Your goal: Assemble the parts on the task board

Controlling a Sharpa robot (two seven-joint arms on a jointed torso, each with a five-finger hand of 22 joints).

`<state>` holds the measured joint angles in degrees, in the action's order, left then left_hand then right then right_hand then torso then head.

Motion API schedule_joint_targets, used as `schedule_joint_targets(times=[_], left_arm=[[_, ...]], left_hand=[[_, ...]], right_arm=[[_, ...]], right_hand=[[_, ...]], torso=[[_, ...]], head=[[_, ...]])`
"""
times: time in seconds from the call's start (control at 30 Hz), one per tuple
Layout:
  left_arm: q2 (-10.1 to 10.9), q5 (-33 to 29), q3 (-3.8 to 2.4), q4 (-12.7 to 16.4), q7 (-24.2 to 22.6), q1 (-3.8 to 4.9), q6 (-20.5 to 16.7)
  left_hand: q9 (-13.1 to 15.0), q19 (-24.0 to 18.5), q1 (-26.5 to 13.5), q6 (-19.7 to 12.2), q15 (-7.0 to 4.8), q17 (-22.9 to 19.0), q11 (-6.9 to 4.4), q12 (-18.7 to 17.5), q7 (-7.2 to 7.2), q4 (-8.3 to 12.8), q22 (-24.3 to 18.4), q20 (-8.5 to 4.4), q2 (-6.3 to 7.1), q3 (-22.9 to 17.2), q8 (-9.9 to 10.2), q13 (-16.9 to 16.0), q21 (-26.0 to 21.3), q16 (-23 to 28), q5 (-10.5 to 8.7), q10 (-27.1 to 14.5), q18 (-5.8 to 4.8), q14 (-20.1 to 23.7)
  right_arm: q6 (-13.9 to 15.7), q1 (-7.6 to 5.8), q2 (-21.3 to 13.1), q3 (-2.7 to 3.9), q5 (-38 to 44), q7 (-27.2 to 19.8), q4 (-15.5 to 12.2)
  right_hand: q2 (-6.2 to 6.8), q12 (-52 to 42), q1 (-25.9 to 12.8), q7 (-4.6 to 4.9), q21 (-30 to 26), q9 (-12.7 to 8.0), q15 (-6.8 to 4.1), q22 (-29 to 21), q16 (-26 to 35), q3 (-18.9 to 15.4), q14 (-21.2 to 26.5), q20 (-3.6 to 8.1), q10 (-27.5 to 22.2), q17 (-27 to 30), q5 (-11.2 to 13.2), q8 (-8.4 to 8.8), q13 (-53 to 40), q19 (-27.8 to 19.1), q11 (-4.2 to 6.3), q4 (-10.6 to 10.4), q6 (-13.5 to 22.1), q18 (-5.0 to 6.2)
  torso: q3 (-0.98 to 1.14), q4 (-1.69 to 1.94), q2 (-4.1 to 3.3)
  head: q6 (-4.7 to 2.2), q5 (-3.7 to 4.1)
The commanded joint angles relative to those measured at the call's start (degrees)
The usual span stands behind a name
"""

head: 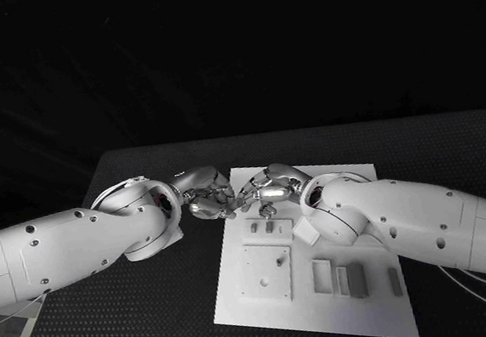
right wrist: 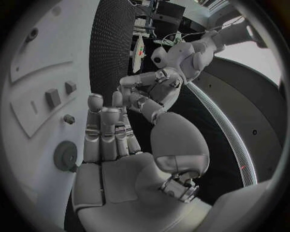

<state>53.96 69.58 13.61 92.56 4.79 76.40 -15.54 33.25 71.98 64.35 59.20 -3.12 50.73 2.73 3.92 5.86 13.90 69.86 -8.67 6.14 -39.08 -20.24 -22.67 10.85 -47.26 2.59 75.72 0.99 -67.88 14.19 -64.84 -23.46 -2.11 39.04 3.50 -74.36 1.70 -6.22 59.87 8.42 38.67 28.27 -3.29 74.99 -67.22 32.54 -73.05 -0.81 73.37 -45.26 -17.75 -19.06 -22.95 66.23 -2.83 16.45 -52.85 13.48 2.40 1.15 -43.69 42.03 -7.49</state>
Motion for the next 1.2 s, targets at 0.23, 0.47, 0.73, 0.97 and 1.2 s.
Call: schedule_joint_targets(times=[0.23, 0.47, 0.73, 0.97, 1.2], left_arm=[[-0.2, -0.3, -0.01, 0.4, 0.0, 0.08, 0.6], [-0.3, -0.3, -0.01, 0.2, 0.4, 0.08, 0.8], [-0.4, -0.3, -0.01, 0.1, 0.6, 0.08, 0.9], [-0.4, -0.3, -0.01, 0.1, 0.7, 0.08, 0.9], [-0.5, -0.3, -0.01, 0.1, 0.8, 0.08, 1.0]], left_hand=[[0.1, 0.2, 3.3, 0.3, -0.26, -0.1, 0.02, 0.2, -0.04, -1.3, 0.1, -0.23, -3.65, -1.7, 0.0, -0.1, -0.2, -0.2, 0.37, 0.5, 1.00, -0.3], [0.2, 0.2, 3.3, 0.3, -0.28, -0.1, 0.00, 0.2, -0.04, -1.3, 0.1, -0.24, -3.62, -1.7, 0.0, -0.1, -0.2, -0.3, 0.37, 0.5, 1.00, -0.3], [0.3, 0.2, 3.3, 0.4, -0.30, -0.1, -0.02, 0.2, -0.05, -1.3, 0.1, -0.25, -3.60, -1.7, 0.0, -0.1, -0.2, -0.3, 0.37, 0.5, 0.99, -0.4], [0.3, 0.2, 3.3, 0.4, -0.32, -0.1, -0.03, 0.2, -0.06, -1.3, 0.1, -0.26, -3.60, -1.7, 0.0, -0.1, -0.2, -0.3, 0.37, 0.6, 0.99, -0.4], [0.4, 0.3, 3.3, 0.4, -0.35, -0.1, -0.06, 0.2, -0.06, -1.3, 0.1, -0.28, -3.59, -1.8, 0.0, -0.1, -0.2, -0.4, 0.37, 0.7, 0.99, -0.4]], right_arm=[[0.8, 0.02, 0.7, 0.04, 0.2, -0.5, -0.2], [1.2, 0.02, 0.6, 0.04, 0.2, -0.6, -0.6], [1.4, 0.03, 0.7, 0.04, 0.2, -0.8, -0.9], [2.4, 0.04, 1.0, 0.04, 1.4, -0.1, -1.1], [3.4, 0.04, 1.2, 0.04, 2.7, 1.1, -1.0]], right_hand=[[0.11, -1.0, 1.5, -0.50, 0.6, 0.9, -0.90, 1.2, -0.5, 2.0, -0.4, 0.21, 1.6, 0.1, -0.1, -1.05, -0.7, 0.6, 0.61, 0.2, -1.4, 1.52], [0.29, -1.2, 1.5, -0.66, 0.8, 1.2, -1.05, 1.2, -0.6, 2.2, -0.5, 0.26, 2.0, 0.1, 0.0, -1.27, -0.9, 0.7, 0.77, 0.2, -1.7, 1.52], [1.74, -0.9, 0.3, -0.56, 0.8, 1.4, -0.98, 1.2, -0.6, 1.5, -0.4, 0.16, 1.7, 0.1, 0.1, -1.06, -1.1, 0.5, 0.70, 0.1, -1.4, 1.52], [3.05, -0.7, -2.4, -0.39, 1.0, 1.7, -0.83, 1.2, -0.7, -0.9, -0.4, 0.11, 1.3, 0.1, 0.2, -0.81, -1.3, 0.5, 0.55, 0.1, -1.0, 1.52], [3.64, -0.5, -4.2, -0.31, 1.1, 2.0, -0.78, 1.1, -0.7, -3.3, -0.2, 0.23, 1.1, 0.1, 0.2, -0.59, -1.5, 0.3, 0.50, 0.0, -0.7, 1.52]], torso=[[0.01, 0.02, -0.01], [0.02, 0.02, -0.01], [0.02, -0.02, 0.00], [0.03, 0.00, -0.02], [-0.02, 0.03, -0.01]], head=[[0.15, -0.02], [0.21, -0.04], [0.37, -0.15], [0.56, -0.20], [0.59, -0.20]])
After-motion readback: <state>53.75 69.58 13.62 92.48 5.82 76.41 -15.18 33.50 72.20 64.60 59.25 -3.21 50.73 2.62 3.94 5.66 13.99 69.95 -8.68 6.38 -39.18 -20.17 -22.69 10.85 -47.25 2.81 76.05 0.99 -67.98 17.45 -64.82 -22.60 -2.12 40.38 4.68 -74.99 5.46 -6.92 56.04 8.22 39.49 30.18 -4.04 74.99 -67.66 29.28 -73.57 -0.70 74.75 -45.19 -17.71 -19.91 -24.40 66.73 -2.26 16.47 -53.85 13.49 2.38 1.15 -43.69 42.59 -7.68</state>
